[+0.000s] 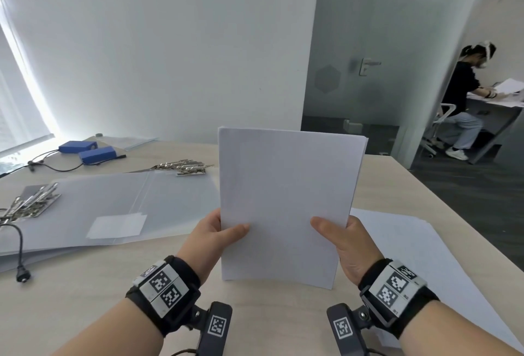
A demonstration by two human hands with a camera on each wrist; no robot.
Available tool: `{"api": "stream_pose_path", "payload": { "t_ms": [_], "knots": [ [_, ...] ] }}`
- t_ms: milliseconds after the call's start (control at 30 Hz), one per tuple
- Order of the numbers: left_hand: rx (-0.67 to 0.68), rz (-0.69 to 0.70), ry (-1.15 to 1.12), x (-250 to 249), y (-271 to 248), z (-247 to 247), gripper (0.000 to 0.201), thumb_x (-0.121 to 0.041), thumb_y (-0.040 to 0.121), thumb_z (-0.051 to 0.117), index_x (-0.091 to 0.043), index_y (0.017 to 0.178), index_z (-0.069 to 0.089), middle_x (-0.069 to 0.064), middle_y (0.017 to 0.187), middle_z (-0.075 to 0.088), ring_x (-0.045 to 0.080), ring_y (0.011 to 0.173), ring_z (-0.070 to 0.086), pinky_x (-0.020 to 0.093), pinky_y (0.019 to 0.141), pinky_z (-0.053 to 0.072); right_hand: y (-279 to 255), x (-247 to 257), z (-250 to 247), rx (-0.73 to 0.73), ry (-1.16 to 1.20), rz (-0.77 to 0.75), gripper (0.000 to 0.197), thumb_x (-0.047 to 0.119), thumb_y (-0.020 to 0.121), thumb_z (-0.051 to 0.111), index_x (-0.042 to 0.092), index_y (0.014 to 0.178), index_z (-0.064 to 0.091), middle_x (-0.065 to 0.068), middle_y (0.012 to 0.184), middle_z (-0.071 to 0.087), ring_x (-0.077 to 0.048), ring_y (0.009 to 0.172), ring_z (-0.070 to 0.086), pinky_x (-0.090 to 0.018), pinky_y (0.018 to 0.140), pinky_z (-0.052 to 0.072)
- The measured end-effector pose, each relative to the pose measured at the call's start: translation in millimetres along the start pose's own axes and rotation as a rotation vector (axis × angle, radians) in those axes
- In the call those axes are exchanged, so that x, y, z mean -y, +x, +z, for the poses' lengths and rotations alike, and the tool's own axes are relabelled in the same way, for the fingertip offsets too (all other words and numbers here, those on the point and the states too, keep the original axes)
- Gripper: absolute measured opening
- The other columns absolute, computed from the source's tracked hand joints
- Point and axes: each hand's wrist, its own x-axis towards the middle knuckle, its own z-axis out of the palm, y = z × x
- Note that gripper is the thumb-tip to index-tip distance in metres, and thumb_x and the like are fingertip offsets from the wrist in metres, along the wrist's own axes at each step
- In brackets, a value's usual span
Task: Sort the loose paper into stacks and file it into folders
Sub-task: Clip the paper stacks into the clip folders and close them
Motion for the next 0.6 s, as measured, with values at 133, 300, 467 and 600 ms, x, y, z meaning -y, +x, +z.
{"api": "stream_pose_path", "payload": {
  "t_ms": [133,300,467,600],
  "knots": [
    [0.005,0.128,0.004,-27.5,7.8,4.8,0.049,-0.01,0.077,0.07,-0.011,0.126,0.062,0.007,0.117,0.075,0.022,0.105,0.072,0.029,0.08,0.058,8.9,18.3,-0.4,-0.028,-0.018,-0.086,0.075,0.074,0.049,0.086,0.017,0.097,0.079,-0.017,0.107,0.076,-0.035,0.103,0.072,-0.045,0.089,0.058],
    [-0.032,0.145,-0.008,-46.1,9.6,16.4,0.024,-0.009,0.099,0.056,-0.017,0.119,0.067,0.0,0.105,0.077,0.016,0.092,0.074,0.024,0.07,0.057,15.4,45.9,0.2,-0.088,0.152,-0.044,0.081,0.094,0.07,0.041,0.032,0.106,0.079,-0.007,0.113,0.076,-0.027,0.108,0.071,-0.043,0.087,0.055],
    [-0.073,0.127,0.039,-39.5,6.3,18.2,0.02,-0.012,0.099,0.058,-0.013,0.117,0.069,0.004,0.104,0.078,0.019,0.091,0.075,0.024,0.067,0.056,14.8,59.1,3.0,-0.126,0.29,-0.005,0.064,0.06,0.103,0.026,0.028,0.092,0.08,-0.004,0.095,0.076,-0.022,0.088,0.072,-0.037,0.076,0.052],
    [-0.063,0.135,0.04,-42.1,4.8,17.6,0.021,-0.009,0.099,0.058,-0.014,0.117,0.067,0.003,0.105,0.078,0.019,0.091,0.075,0.025,0.067,0.057,13.8,54.5,1.9,-0.141,0.266,-0.015,0.056,0.055,0.105,0.027,0.03,0.096,0.077,-0.002,0.096,0.075,-0.021,0.09,0.07,-0.037,0.077,0.05]
  ]
}}
